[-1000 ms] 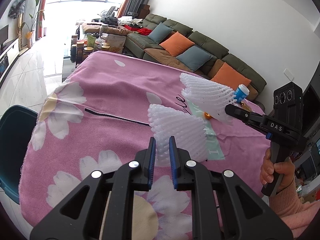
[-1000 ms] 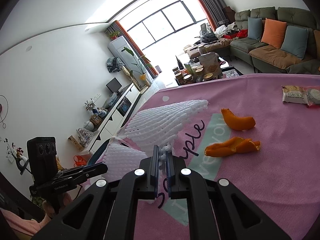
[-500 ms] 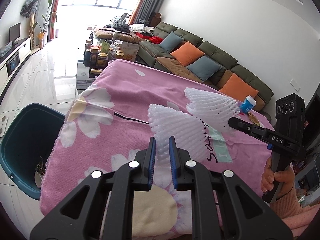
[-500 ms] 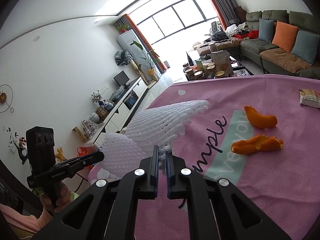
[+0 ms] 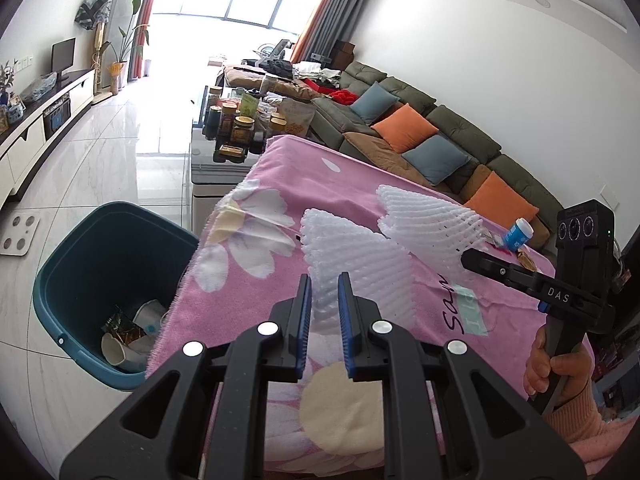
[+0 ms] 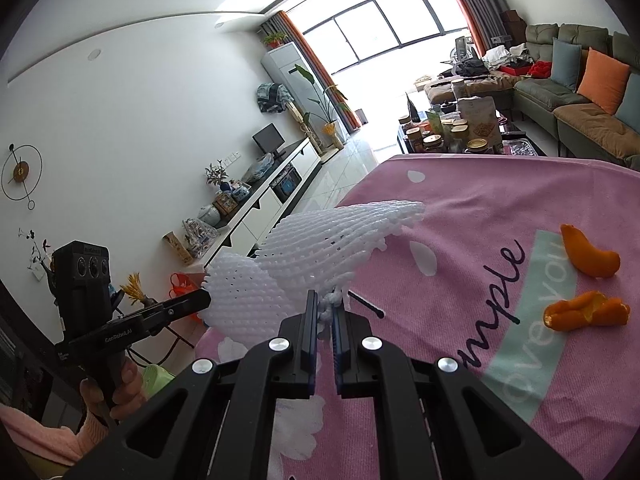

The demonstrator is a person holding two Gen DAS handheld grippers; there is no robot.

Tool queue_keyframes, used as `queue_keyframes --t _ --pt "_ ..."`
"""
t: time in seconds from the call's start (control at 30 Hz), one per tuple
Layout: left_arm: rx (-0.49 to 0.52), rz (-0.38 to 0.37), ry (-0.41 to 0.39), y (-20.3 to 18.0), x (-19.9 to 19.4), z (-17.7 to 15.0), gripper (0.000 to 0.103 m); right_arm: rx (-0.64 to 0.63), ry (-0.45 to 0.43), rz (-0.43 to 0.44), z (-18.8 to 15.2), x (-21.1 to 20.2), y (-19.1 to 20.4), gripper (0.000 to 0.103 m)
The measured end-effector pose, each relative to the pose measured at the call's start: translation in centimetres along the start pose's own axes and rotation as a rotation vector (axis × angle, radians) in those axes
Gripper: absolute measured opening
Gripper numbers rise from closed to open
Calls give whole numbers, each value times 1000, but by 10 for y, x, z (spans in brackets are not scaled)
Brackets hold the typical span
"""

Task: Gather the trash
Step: 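Lift both foam nets and carry them over the teal wastebasket, then open the left gripper while the right gripper opens, dropping both nets in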

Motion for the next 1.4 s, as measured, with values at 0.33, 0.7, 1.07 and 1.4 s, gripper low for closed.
queue_keyframes --t 0.33,0.7,1.07,1.4 --pt "-85 79 -53 48 -25 7 14 -82 61 50 9 40 42 6" --pt "-166 163 -94 101 -49 5 14 -163 137 90 18 89 81 6" --pt "-234 213 -100 142 -61 -2 14 -217 208 100 14 124 110 6" --pt "-292 262 -88 175 -52 -6 14 -260 278 83 14 161 130 6"
Point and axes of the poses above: each gripper's, at about its wrist camera, not at the fingertips, and x roughly the way its jaws point, y to its left, z to its top, the point moved 5 cm from there along x, roughly the way its jaws point, and after that the axes turned 6 degrees about y, right-handed, at the moved point
